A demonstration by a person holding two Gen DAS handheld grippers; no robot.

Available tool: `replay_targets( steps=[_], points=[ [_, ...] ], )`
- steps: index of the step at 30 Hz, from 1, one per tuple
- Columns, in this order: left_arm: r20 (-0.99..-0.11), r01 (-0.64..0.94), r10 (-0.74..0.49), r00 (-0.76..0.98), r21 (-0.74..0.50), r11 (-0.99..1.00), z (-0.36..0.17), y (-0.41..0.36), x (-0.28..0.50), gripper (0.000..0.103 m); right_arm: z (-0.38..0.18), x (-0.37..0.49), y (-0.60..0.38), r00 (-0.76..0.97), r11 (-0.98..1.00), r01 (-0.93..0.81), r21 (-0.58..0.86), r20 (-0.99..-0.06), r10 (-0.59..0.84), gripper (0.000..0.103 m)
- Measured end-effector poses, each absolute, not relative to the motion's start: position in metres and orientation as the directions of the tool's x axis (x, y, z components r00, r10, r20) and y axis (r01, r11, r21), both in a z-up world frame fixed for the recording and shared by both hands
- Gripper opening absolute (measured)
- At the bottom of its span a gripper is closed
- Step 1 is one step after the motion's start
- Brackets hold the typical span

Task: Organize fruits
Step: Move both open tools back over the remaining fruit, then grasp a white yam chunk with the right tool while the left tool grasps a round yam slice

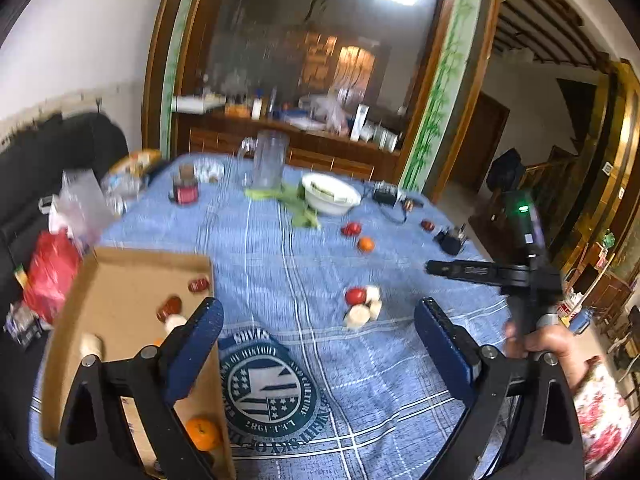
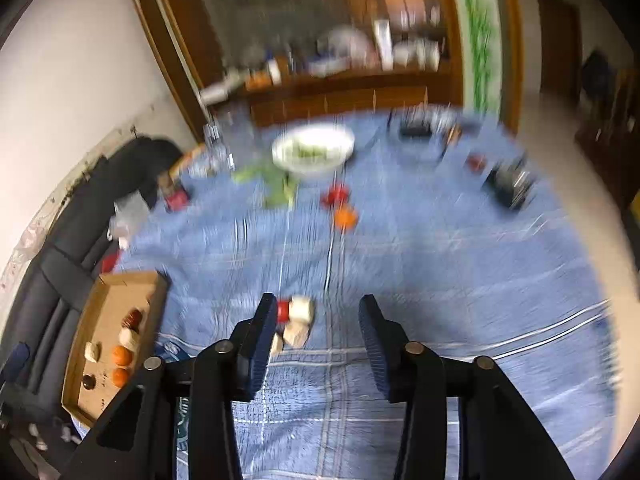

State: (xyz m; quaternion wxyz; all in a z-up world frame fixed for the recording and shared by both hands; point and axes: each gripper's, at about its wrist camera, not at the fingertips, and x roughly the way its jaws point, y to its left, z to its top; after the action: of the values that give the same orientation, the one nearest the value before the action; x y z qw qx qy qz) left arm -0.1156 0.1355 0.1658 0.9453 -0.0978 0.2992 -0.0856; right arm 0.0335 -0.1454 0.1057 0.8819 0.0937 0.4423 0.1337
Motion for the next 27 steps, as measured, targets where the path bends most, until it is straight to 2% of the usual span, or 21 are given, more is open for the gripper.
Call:
replay_targets(
  steps=[3,11,15,16,18,23,27],
  points=[
    [-0.594,0.086,-0.224,0.773,-0.252,0.964,0.142,0.137,-0.099,0.096,0.072,0.057,-0.133,0.53,0.945,-0.151,0.29,-0.783,0.325,0.045],
    [-0.675,0.059,-0.233,0.7,-0.271,0.961,0.099,0.132,-0.069,0.096,0.024,0.105,-0.109,0.475,0.936,-0.154,0.316,-0.807,0.35,0.045],
    [-0.69,0.064,-0.244,0.682,-0.276,0.959,0.09,0.129,-0.064,0.096,0.021,0.099,-0.112,0.46,0.927,-0.186,0.327,-0.804,0.376,0.045],
    [-0.691,0.066,-0.247,0.679,-0.278,0.958,0.088,0.128,-0.063,0.096,0.023,0.094,-0.115,0.456,0.928,-0.194,0.316,-0.809,0.371,0.041],
    [-0.693,0.066,-0.25,0.676,-0.281,0.957,0.085,0.128,-0.062,0.096,0.023,0.079,-0.13,0.445,0.934,-0.192,0.3,-0.822,0.355,0.04],
    [-0.711,0.053,-0.262,0.653,-0.302,0.952,0.072,0.123,-0.055,0.096,0.017,0.052,-0.181,0.478,0.975,-0.052,0.217,-0.852,0.215,0.04],
    [-0.725,0.062,-0.275,0.631,-0.306,0.95,0.067,0.112,-0.052,0.096,0.02,0.044,-0.191,0.495,0.938,-0.077,0.339,-0.803,0.331,0.04]
  ],
)
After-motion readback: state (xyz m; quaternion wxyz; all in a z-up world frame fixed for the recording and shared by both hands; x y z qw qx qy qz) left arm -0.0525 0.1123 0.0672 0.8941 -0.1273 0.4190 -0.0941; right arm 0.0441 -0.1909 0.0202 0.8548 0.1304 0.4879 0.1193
